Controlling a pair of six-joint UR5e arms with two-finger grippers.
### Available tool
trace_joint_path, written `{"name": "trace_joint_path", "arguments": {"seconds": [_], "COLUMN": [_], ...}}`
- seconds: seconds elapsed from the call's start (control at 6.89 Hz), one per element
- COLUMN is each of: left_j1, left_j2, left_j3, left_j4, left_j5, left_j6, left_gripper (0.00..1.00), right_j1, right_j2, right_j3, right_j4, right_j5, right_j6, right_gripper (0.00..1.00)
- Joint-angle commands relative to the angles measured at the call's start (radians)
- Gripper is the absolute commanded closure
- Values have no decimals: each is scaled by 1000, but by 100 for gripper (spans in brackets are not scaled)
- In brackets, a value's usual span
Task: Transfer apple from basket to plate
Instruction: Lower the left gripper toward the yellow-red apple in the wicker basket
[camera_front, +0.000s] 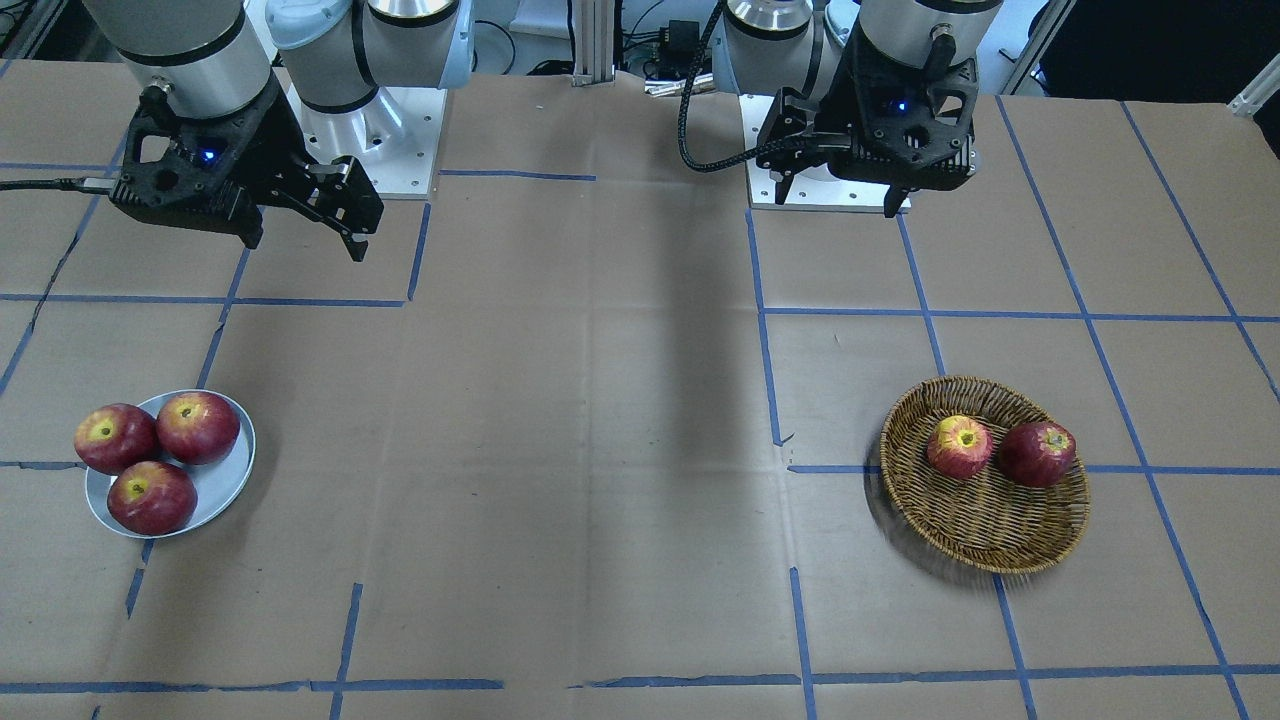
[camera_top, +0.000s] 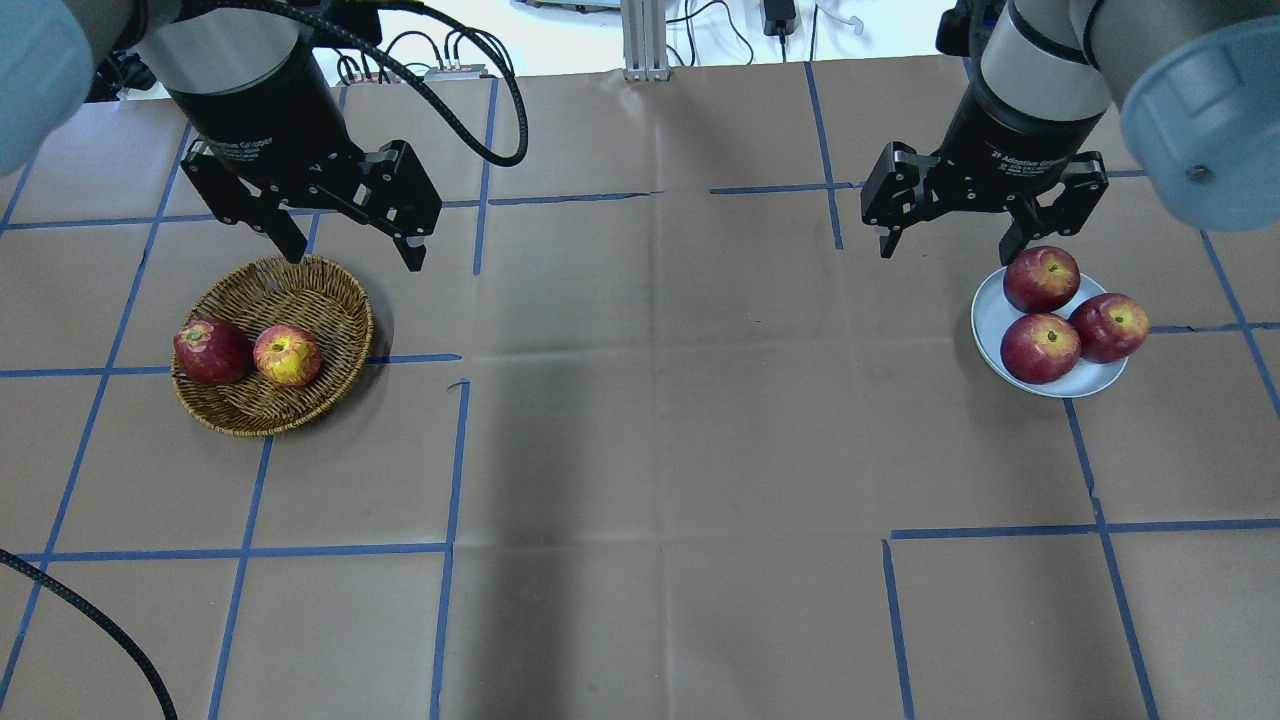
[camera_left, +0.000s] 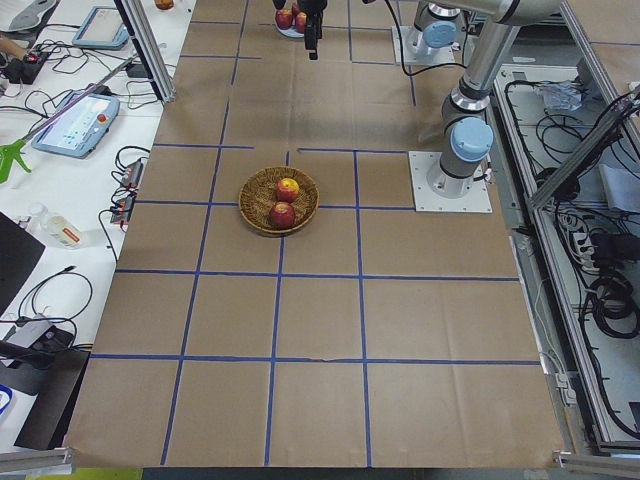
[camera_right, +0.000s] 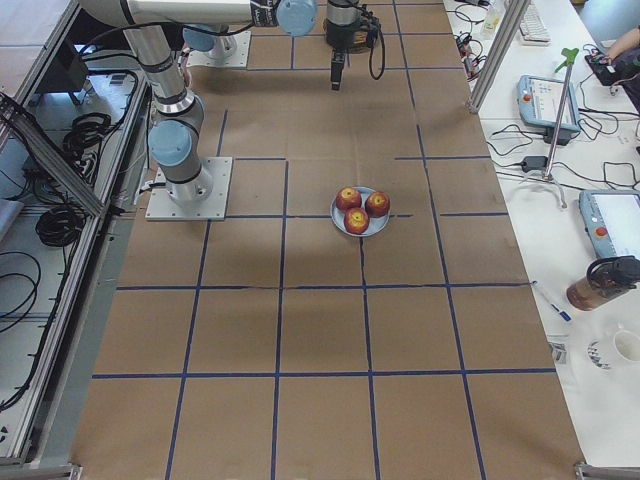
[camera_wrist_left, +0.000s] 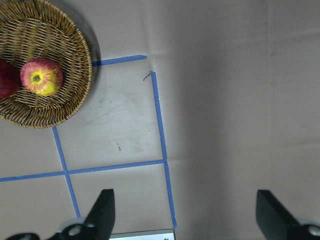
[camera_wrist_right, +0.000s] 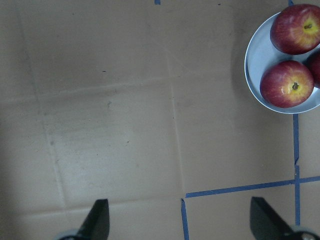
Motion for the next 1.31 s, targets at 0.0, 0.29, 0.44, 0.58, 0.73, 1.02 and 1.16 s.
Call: {"name": "trace_joint_path", "arguments": {"seconds": [0.0, 0.29, 0.44, 0.58, 0.73, 1.02, 1.16], "left_j1": [0, 0, 0, 0, 6, 17, 21], "left_j2": [2, 8, 3, 5, 5, 6, 8], "left_j3": [-2, -2, -2, 0, -2, 1, 0], "left_j4": [-1, -2, -2, 1, 1, 1, 2], "left_j5": [1, 1, 1, 4, 5, 7, 10], "left_j6": [2, 8, 10, 14, 15, 37, 116], "left_gripper": [1, 1, 1, 1, 1, 1, 1], "right_j1": [0, 0, 0, 0, 0, 0, 0], "right_j2": [0, 0, 0, 0, 0, 0, 0], "right_j3": [0, 0, 0, 0, 0, 0, 0], "right_j4": [-1, -1, -1, -1, -1, -1, -1], "right_j5": [0, 0, 0, 0, 0, 1, 3], "right_j6": [0, 0, 0, 0, 0, 0, 0], "right_gripper": [0, 0, 0, 0, 0, 0, 0]}}
